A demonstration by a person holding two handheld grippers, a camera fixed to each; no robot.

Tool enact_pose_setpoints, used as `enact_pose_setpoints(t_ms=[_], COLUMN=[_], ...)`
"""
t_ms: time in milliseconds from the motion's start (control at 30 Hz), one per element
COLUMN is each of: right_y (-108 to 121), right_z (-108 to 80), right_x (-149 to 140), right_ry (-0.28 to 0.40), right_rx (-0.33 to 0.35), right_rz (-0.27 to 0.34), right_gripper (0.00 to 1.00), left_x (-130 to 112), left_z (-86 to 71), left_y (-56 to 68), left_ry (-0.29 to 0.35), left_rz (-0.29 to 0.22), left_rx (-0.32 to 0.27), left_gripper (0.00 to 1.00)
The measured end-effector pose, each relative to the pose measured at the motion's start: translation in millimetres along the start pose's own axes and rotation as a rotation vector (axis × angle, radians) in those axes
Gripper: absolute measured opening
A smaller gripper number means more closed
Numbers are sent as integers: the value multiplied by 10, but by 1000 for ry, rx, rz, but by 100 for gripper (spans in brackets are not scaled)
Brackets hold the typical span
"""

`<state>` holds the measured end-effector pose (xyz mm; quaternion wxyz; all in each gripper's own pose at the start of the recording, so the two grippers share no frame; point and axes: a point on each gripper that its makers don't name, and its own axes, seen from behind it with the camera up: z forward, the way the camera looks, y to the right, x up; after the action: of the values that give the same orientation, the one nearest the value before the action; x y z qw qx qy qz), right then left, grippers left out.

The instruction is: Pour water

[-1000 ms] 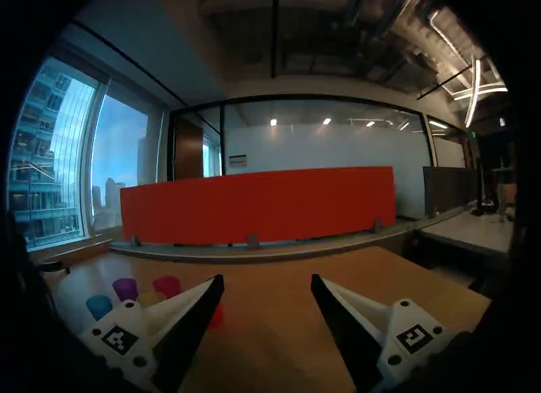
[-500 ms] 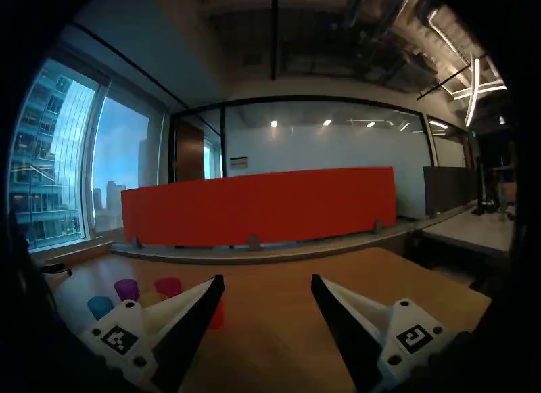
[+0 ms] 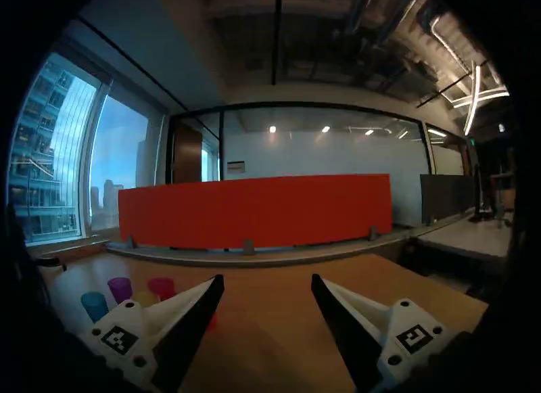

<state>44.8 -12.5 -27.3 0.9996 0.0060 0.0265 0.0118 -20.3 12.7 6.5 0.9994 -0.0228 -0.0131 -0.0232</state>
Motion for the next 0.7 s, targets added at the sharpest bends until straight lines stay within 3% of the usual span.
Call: enact_pose_setpoints(t_ms=[700], right_y=[-106], right_z=[143], right_x=[-338], right_ry=[25], right_rx=[-6], right_rz=[-42], right_gripper=[100], left_x=[4], left_z=[7], left_y=[6], left_ry=[0], left_rz=[0], left_rx=[0], left_gripper=[87])
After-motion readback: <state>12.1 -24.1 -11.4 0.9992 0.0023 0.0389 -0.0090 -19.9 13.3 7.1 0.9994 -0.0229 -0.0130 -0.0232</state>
